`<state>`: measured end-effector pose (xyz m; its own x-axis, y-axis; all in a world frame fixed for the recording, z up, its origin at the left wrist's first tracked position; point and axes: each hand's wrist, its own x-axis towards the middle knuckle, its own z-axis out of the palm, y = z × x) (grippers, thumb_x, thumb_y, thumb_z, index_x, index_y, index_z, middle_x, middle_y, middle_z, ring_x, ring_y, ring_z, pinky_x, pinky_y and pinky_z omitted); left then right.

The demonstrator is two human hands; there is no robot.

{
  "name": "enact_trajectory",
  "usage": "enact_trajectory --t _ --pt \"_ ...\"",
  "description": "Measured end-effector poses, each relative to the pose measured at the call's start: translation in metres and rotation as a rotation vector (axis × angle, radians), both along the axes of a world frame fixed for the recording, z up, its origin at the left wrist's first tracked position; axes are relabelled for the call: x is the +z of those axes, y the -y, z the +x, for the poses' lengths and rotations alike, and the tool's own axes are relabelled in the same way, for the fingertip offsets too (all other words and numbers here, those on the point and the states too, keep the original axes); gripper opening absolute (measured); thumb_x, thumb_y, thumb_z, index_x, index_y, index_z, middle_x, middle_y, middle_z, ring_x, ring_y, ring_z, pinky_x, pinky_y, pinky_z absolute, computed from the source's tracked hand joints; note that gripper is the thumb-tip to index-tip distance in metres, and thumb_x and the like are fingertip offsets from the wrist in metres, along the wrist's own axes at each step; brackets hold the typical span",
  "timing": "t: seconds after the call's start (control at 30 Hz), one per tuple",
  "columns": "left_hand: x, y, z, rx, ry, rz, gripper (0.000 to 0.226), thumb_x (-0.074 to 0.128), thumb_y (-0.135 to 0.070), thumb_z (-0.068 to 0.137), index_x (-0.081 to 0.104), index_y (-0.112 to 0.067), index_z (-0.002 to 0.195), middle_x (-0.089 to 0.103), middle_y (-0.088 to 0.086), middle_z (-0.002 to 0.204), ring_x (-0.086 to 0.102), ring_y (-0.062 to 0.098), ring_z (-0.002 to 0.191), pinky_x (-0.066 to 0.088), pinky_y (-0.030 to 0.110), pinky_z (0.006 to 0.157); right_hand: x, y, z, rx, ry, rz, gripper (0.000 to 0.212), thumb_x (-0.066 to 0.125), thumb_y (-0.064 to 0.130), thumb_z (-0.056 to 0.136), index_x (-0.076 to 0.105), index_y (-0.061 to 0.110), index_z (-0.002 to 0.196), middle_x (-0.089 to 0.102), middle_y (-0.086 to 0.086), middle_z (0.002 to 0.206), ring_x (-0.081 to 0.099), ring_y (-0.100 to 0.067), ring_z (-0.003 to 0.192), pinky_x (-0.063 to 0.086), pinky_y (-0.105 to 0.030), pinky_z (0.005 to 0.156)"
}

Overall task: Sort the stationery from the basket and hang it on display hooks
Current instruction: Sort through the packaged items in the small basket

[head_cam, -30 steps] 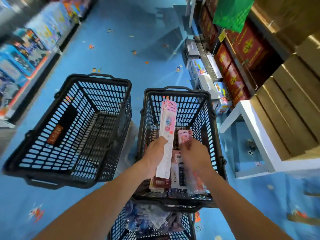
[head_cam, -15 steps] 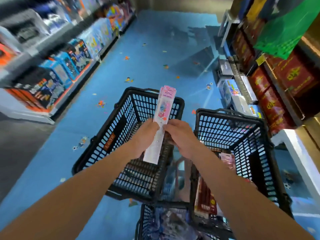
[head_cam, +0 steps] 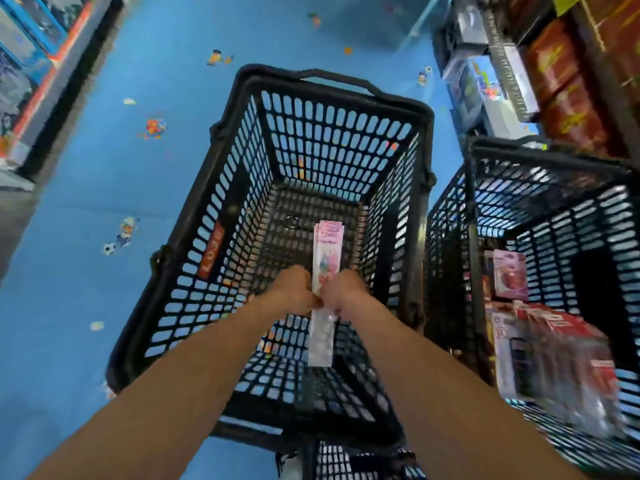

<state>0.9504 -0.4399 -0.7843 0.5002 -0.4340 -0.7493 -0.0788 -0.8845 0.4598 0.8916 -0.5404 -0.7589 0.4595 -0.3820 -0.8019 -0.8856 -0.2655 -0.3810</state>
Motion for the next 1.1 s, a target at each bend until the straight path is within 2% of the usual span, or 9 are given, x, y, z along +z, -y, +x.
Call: enact_trajectory --t 0.07,0.13,0.2,0.37,0.5,0.7,0.8,0.9,1.1 --pt "-0.016 0.009 -0.002 -0.115 0.034 0.03 0.021 0.08 -0.03 0.083 0.075 -0.01 0.085 0.07 0.01 0.081 0.072 0.027 0.087 0.052 0.034 0.067 -0.018 -0.002 0.002 0.094 -0.086 -0.087 0.037 0.048 0.019 0.105 0.056 0.003 0.137 0.058 -0.014 0.139 0.057 -0.031 0.129 0.049 -0.035 0.099" --pt "-0.028 0.017 -0.005 -0.196 0.05 0.061 0.028 0.074 -0.024 0.09 0.075 -0.001 0.105 0.074 0.02 0.105 0.072 0.034 0.103 0.055 0.038 0.08 -0.031 -0.004 0.006 0.045 -0.118 -0.129 0.041 0.042 0.023 0.107 0.05 0.006 0.144 0.052 -0.012 0.148 0.051 -0.028 0.136 0.046 -0.033 0.103" --pt "-0.037 0.021 -0.006 -0.207 0.037 0.088 0.03 0.071 -0.021 0.092 0.071 0.0 0.114 0.073 0.02 0.112 0.07 0.034 0.107 0.055 0.037 0.082 -0.04 -0.006 0.008 -0.005 -0.151 -0.113 0.044 0.041 0.022 0.106 0.047 0.008 0.147 0.047 -0.009 0.153 0.047 -0.027 0.139 0.044 -0.032 0.107" --pt "-0.055 0.021 -0.008 -0.222 0.086 0.07 0.038 0.077 -0.041 0.086 0.073 -0.011 0.108 0.074 0.013 0.11 0.07 0.032 0.102 0.058 0.039 0.085 -0.052 -0.001 0.007 -0.135 -0.137 -0.043 0.052 0.05 0.019 0.1 0.045 0.007 0.149 0.059 -0.018 0.138 0.06 -0.035 0.122 0.055 -0.042 0.099" --pt "-0.048 0.02 -0.011 -0.219 0.126 0.034 0.041 0.076 -0.037 0.089 0.07 -0.007 0.116 0.073 0.016 0.115 0.068 0.035 0.109 0.054 0.039 0.089 -0.048 -0.001 0.006 -0.123 -0.165 -0.027 0.04 0.054 0.013 0.096 0.059 0.0 0.133 0.064 -0.019 0.128 0.065 -0.034 0.114 0.052 -0.035 0.077" --pt "-0.022 0.011 -0.008 -0.279 0.077 0.044 0.048 0.081 -0.031 0.085 0.065 -0.009 0.124 0.071 0.011 0.119 0.067 0.028 0.11 0.055 0.035 0.09 -0.016 -0.005 0.0 0.053 -0.118 -0.116 0.045 0.059 0.017 0.096 0.052 0.001 0.138 0.062 -0.017 0.134 0.063 -0.031 0.12 0.048 -0.03 0.078" --pt "0.008 0.002 -0.003 -0.243 0.107 -0.026 0.041 0.076 -0.017 0.088 0.063 -0.006 0.126 0.07 0.015 0.12 0.066 0.031 0.112 0.054 0.04 0.097 0.012 -0.007 -0.004 0.149 0.005 -0.168 0.047 0.062 0.023 0.096 0.049 0.0 0.135 0.06 -0.018 0.132 0.06 -0.035 0.12 0.045 -0.031 0.077" --pt "0.042 -0.012 -0.004 -0.191 0.239 -0.061 0.032 0.067 -0.013 0.092 0.065 -0.01 0.124 0.07 0.01 0.119 0.066 0.029 0.112 0.052 0.034 0.094 0.042 -0.009 -0.015 0.264 0.154 -0.181 0.044 0.062 0.022 0.094 0.048 0.001 0.13 0.061 -0.019 0.126 0.06 -0.035 0.115 0.043 -0.032 0.077" --pt "0.12 -0.038 -0.038 -0.008 0.392 -0.166 0.045 0.079 -0.014 0.081 0.063 -0.022 0.122 0.063 -0.006 0.107 0.061 0.014 0.097 0.048 0.026 0.087 0.111 -0.005 -0.063 0.397 0.391 -0.2 0.037 0.07 0.017 0.09 0.049 0.011 0.12 0.056 -0.004 0.099 0.056 -0.026 0.095 0.042 -0.028 0.069"
